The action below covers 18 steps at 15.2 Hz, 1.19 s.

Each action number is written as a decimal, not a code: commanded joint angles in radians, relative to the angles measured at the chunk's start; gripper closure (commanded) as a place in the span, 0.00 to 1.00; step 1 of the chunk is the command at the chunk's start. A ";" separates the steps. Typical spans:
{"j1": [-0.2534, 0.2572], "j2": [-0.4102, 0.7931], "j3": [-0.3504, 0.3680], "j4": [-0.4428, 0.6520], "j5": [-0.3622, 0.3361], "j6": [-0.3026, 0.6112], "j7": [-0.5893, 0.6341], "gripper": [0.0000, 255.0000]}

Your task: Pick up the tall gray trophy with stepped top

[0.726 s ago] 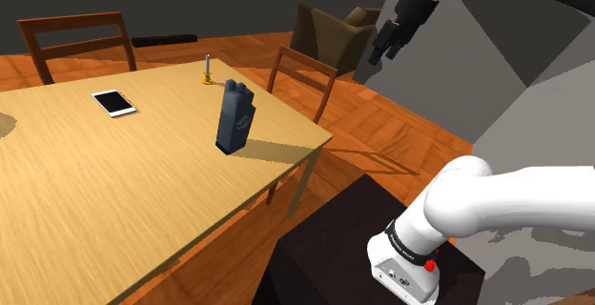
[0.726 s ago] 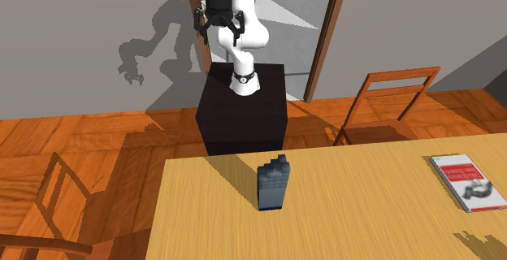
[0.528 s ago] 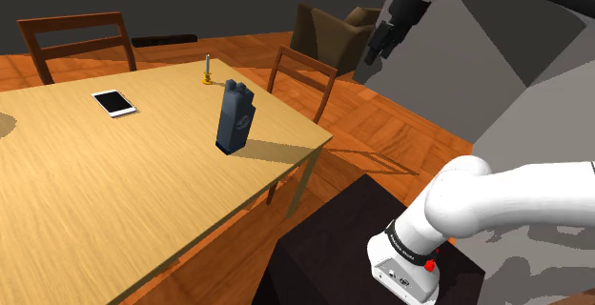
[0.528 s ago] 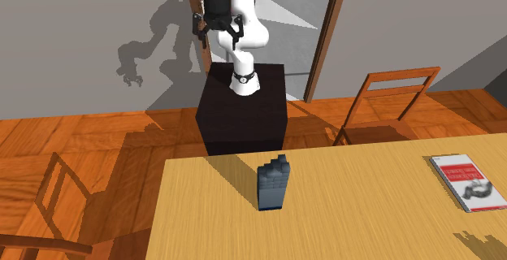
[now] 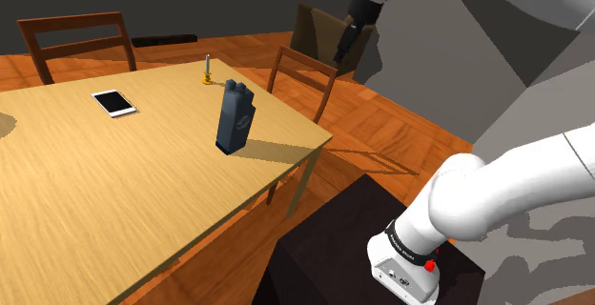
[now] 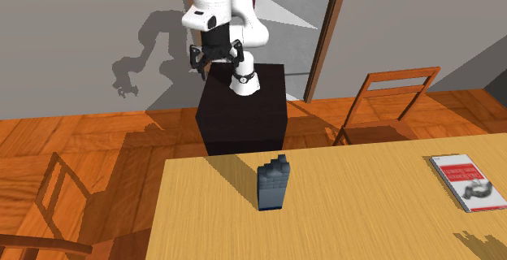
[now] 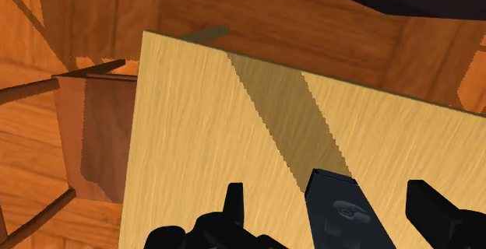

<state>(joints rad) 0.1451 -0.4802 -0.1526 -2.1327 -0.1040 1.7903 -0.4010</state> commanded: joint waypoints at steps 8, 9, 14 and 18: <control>0.104 0.303 -0.032 0.163 0.055 0.110 -0.343 0.00; 0.113 0.336 -0.031 0.185 0.063 0.117 -0.379 0.00; 0.148 0.493 -0.011 0.296 0.097 0.142 -0.553 0.00; 0.171 0.607 0.019 0.384 0.114 0.152 -0.680 0.00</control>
<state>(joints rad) 0.3105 0.1028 -0.1409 -1.7678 0.0067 1.9410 -1.0454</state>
